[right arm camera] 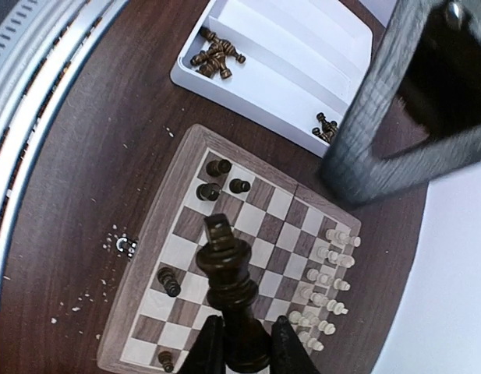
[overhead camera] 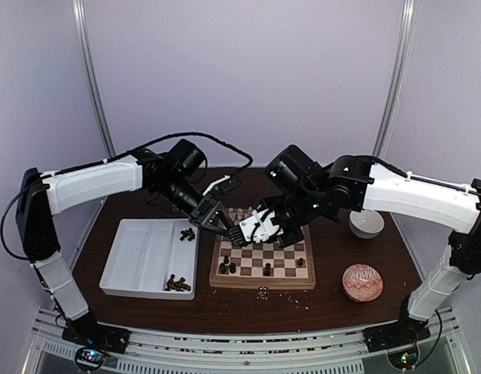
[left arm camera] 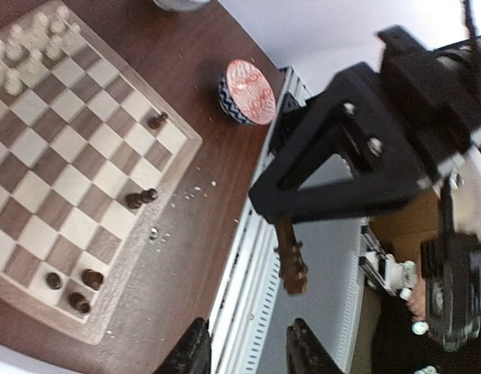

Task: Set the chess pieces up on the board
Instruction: Pass from the left arm to the right, then pass from the right arm to the left

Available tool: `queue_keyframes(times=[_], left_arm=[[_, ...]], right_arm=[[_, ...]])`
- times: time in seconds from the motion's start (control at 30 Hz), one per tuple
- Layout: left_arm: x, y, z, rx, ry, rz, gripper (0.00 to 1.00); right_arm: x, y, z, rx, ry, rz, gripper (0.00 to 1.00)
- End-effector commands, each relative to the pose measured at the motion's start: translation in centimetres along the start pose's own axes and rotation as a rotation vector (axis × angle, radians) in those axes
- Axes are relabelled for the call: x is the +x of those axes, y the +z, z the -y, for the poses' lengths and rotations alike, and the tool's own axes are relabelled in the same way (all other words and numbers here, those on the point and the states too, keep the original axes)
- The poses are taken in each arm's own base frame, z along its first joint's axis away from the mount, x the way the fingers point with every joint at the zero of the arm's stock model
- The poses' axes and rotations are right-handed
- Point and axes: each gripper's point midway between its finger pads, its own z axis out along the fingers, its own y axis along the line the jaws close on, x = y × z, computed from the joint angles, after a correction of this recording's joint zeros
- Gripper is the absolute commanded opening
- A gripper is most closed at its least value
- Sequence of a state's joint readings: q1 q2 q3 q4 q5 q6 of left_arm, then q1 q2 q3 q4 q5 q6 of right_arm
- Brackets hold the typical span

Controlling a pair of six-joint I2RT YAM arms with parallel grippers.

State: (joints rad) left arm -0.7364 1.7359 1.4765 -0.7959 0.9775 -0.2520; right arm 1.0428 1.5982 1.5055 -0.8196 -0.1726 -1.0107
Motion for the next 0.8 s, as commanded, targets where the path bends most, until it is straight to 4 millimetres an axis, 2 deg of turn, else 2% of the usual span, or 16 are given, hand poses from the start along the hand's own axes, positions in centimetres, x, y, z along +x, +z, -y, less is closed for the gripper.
queue_keyframes(times=[0.0,0.1,0.23,0.4,0.5,0.77], left_arm=[[-3.0,-5.1,2.4,-0.236,0.237,0.254,0.34],[-4.5,-6.8,2.9,-0.355,0.339,0.411,0.34],[-5.0,-7.3,5.0,-0.424,0.510,0.522,0.35],[-5.7,-5.4,8.0,-0.450,0.665,0.494,0.38],[-6.1,-4.3,9.0,-0.446,0.714,0.475,0.40],[-6.3,-1.4,9.2,-0.382,0.717,0.409,0.42]], right_arm=[[-0.8,-3.1,-0.7,-0.089,0.215,0.201,0.10],[-1.1,-5.2,0.3,-0.146,0.408,0.375,0.11],[-1.5,-6.9,1.3,-0.250,0.614,0.548,0.12],[-1.7,-7.3,1.6,-0.287,0.703,0.628,0.12],[-1.7,-7.3,1.6,-0.291,0.706,0.626,0.12],[-1.9,-7.3,1.8,-0.297,0.714,0.636,0.13]])
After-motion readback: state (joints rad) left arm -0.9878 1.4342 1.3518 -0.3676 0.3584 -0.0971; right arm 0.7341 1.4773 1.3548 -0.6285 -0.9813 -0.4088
